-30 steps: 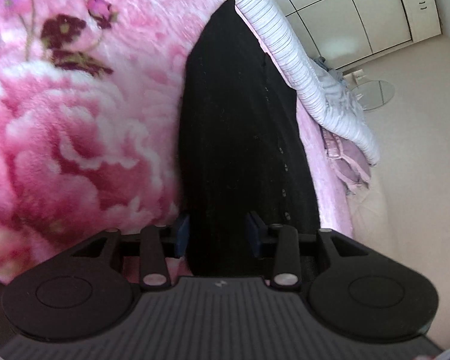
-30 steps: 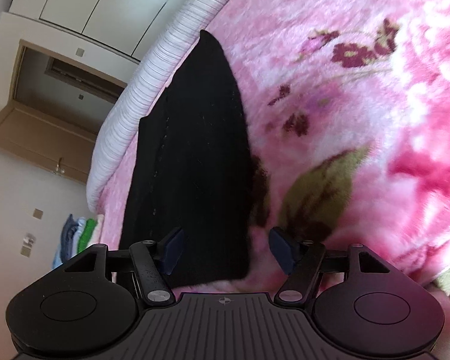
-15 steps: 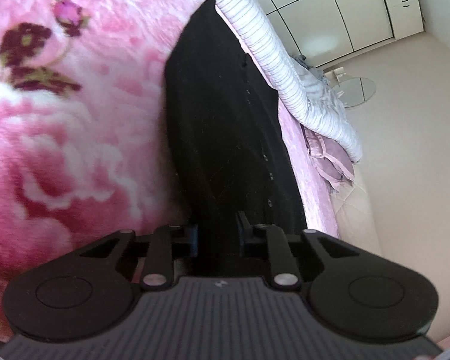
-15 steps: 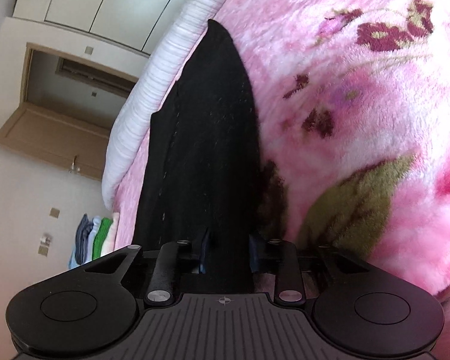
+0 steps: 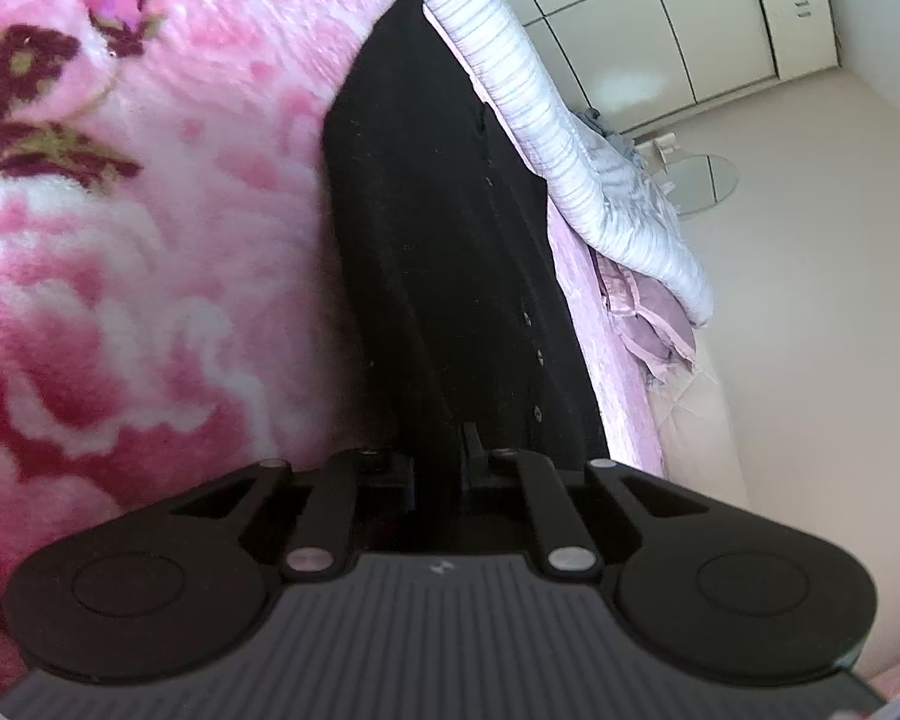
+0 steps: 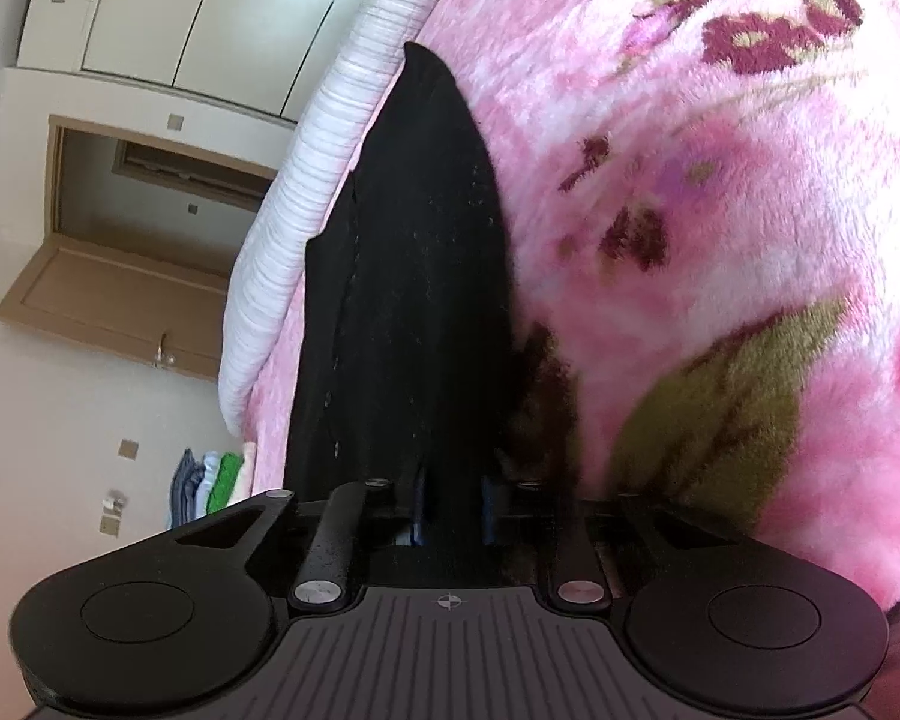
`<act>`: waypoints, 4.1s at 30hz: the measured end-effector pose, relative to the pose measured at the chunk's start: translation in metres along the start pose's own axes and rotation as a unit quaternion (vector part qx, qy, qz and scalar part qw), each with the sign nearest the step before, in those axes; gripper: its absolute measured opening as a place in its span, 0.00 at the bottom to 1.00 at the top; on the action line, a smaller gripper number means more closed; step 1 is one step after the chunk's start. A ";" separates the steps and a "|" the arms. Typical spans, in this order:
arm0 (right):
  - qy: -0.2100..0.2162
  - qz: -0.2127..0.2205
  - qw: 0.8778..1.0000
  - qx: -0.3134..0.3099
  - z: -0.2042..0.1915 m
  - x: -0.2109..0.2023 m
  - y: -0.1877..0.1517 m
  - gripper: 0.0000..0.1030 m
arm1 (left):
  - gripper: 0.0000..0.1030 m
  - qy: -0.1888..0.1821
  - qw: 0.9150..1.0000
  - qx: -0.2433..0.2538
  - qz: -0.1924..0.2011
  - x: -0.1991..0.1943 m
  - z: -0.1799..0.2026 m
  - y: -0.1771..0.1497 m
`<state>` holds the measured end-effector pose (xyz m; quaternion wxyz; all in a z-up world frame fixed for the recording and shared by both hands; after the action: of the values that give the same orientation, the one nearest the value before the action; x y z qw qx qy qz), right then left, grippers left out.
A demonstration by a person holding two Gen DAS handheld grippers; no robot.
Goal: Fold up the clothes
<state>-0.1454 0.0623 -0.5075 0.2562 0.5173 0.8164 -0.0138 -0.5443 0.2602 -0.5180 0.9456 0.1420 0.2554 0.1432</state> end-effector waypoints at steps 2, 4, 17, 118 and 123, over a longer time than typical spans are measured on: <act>0.001 -0.001 1.000 0.001 0.000 0.000 0.000 0.11 | 0.07 0.002 1.000 0.003 0.000 -0.001 -0.002 -0.001; 0.000 0.000 1.000 0.001 0.001 0.000 -0.001 0.10 | 0.07 0.004 1.000 0.009 0.002 -0.004 -0.001 -0.003; 0.036 -0.001 0.999 -0.004 -0.021 -0.041 -0.017 0.08 | 0.07 0.006 0.997 0.066 0.038 -0.056 0.020 -0.030; -0.287 0.074 0.847 -0.441 -0.086 0.138 0.105 0.30 | 0.12 0.230 0.876 0.419 0.066 0.068 0.056 0.117; -0.265 0.107 0.834 -0.472 -0.115 0.109 0.057 0.37 | 0.12 0.177 0.884 0.429 0.058 0.043 0.079 0.072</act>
<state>-0.1795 0.2133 -0.4406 0.6755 0.3944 0.5642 0.2644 -0.4819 0.3259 -0.4465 0.7214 0.5208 0.4459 0.0972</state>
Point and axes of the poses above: each gripper's, at about its wrist camera, not at the fingertips, and x roughly the way its jaws point, z to its right, y to its top, the point moved 8 cm from there along x, roughly the way its jaws point, and after that the axes turned 2 degrees about z, right-handed, at the moved point
